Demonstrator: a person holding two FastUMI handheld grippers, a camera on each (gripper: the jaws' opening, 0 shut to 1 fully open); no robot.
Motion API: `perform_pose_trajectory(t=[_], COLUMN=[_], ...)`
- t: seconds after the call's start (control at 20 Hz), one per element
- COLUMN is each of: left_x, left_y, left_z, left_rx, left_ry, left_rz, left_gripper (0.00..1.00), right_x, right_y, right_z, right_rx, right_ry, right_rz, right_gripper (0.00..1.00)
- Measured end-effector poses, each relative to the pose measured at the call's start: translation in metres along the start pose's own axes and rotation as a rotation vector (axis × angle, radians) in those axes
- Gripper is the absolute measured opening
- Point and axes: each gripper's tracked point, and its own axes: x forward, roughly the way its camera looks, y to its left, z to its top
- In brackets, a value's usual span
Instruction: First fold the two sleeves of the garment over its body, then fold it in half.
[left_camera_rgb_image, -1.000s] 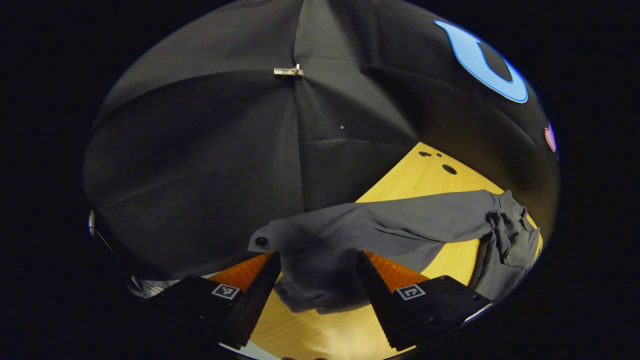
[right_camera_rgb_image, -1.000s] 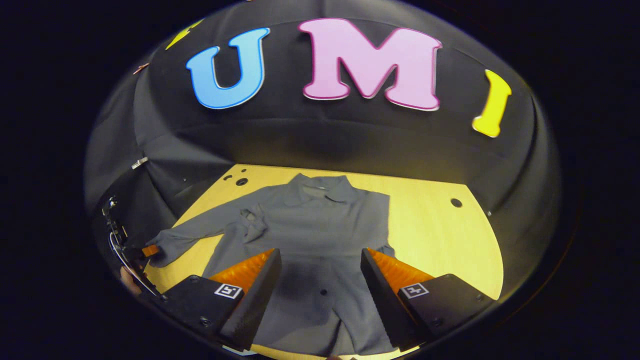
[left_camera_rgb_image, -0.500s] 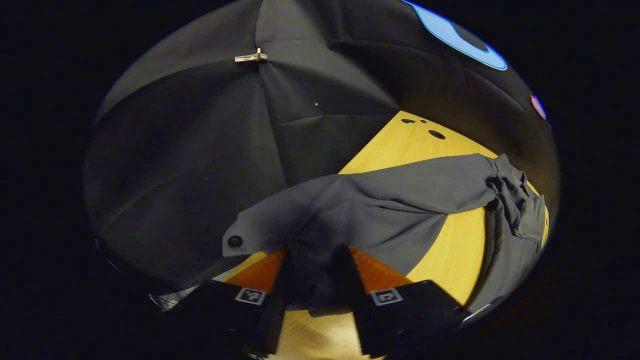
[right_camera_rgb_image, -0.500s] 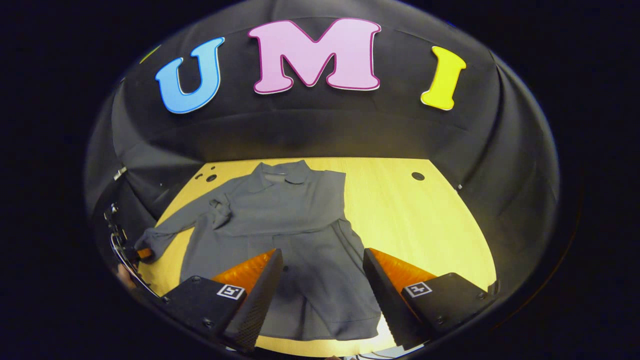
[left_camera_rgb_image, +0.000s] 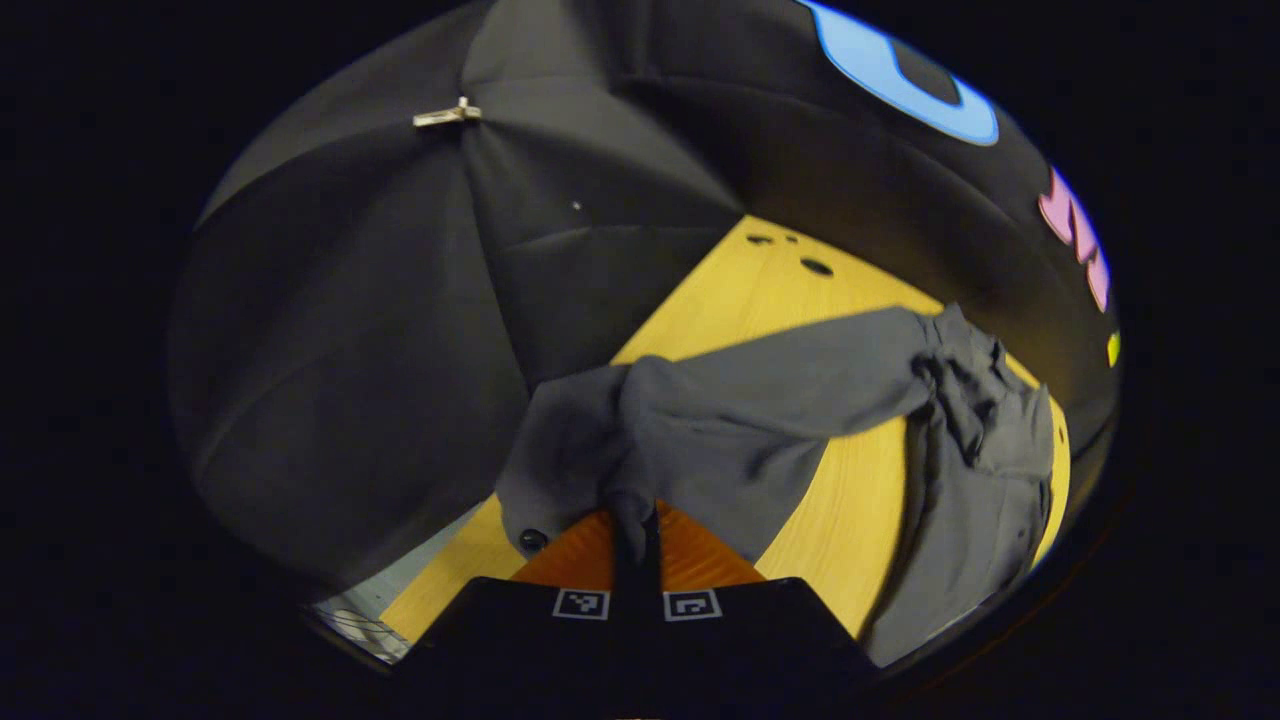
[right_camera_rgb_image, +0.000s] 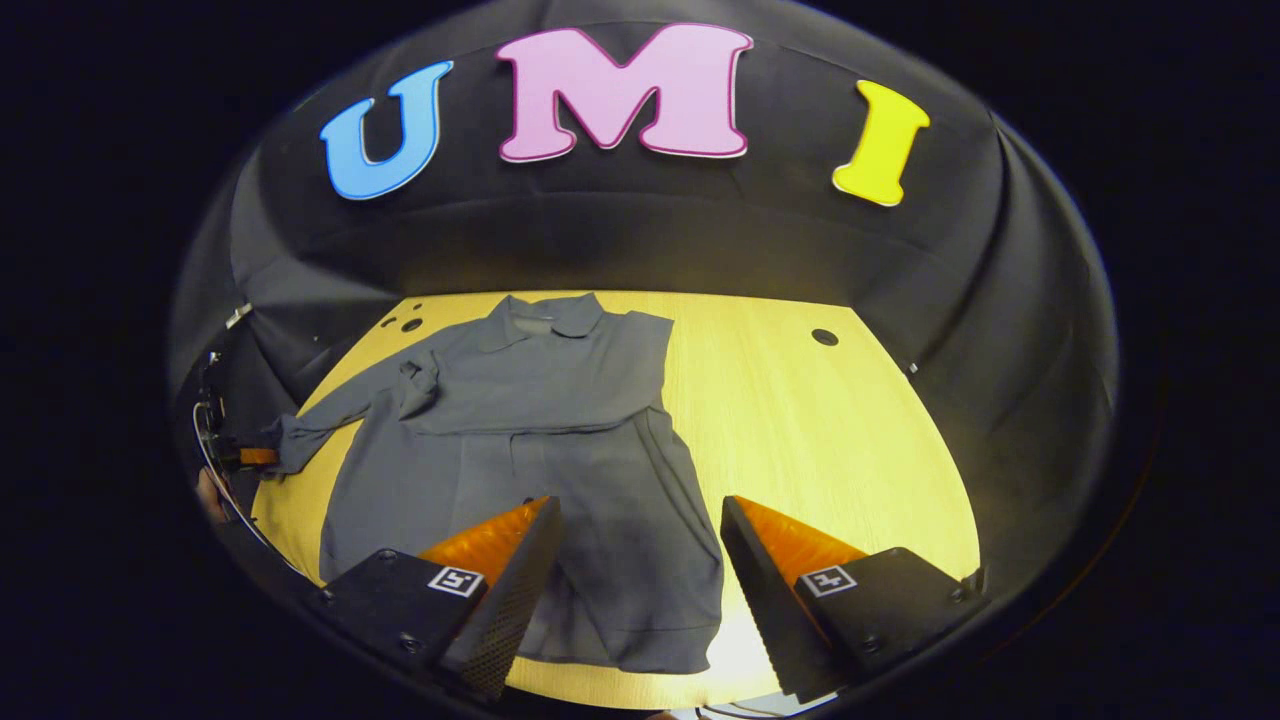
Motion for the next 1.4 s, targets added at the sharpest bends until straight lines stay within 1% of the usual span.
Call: perform_pose_trajectory(t=[0.1, 0.15, 0.2, 0.25, 0.3, 0.55, 0.7, 0.8, 0.95, 1.05, 1.15, 1.25, 1.4], left_x=[-0.011, -0.013, -0.018, -0.023, -0.029, -0.054, -0.068, -0.072, -0.071, -0.066, -0.062, -0.056, -0.051], left_y=[-0.019, -0.033, -0.047, -0.059, -0.075, -0.172, -0.241, -0.288, -0.356, -0.401, -0.45, -0.487, -0.539], left_z=[0.013, 0.02, 0.027, 0.036, 0.045, 0.103, 0.13, 0.136, 0.125, 0.109, 0.091, 0.071, 0.04], left_rx=[-0.018, -0.013, 0.012, 0.048, 0.068, 0.061, 0.109, 0.147, 0.21, 0.259, 0.286, 0.33, 0.406], left_ry=[-0.033, -0.048, -0.06, -0.068, -0.077, -0.179, -0.228, -0.247, -0.248, -0.23, -0.211, -0.199, -0.164], left_rz=[-0.012, -0.039, -0.064, -0.073, -0.09, -0.2, -0.272, -0.317, -0.37, -0.401, -0.443, -0.451, -0.469], left_gripper=[0.05, 0.05, 0.02, 0.06, 0.06, 0.05, 0.06, 0.05, 0.05, 0.05, 0.05, 0.05, 0.06], right_x=[0.003, 0.005, 0.007, 0.009, 0.01, 0.016, 0.022, 0.027, 0.033, 0.038, 0.041, 0.047, 0.05], right_y=[-0.009, -0.015, -0.023, -0.03, -0.035, -0.066, -0.085, -0.097, -0.114, -0.125, -0.132, -0.138, -0.139], right_z=[0.006, 0.007, 0.006, 0.006, 0.005, -0.003, -0.005, -0.006, -0.003, -0.003, -0.006, -0.012, -0.021], right_rx=[0.04, 0.046, 0.05, 0.057, 0.068, 0.13, 0.161, 0.173, 0.184, 0.196, 0.206, 0.199, 0.172], right_ry=[-0.016, -0.02, -0.02, -0.019, -0.018, -0.003, 0.004, 0.009, 0.014, 0.019, 0.033, 0.047, 0.071], right_rz=[-0.003, -0.009, -0.019, -0.026, -0.03, -0.041, -0.042, -0.038, -0.027, -0.018, -0.004, 0.001, 0.034], right_gripper=[0.99, 0.99, 0.99, 0.98, 0.98, 0.98, 1.0, 0.99, 0.99, 0.99, 0.99, 0.99, 0.99])
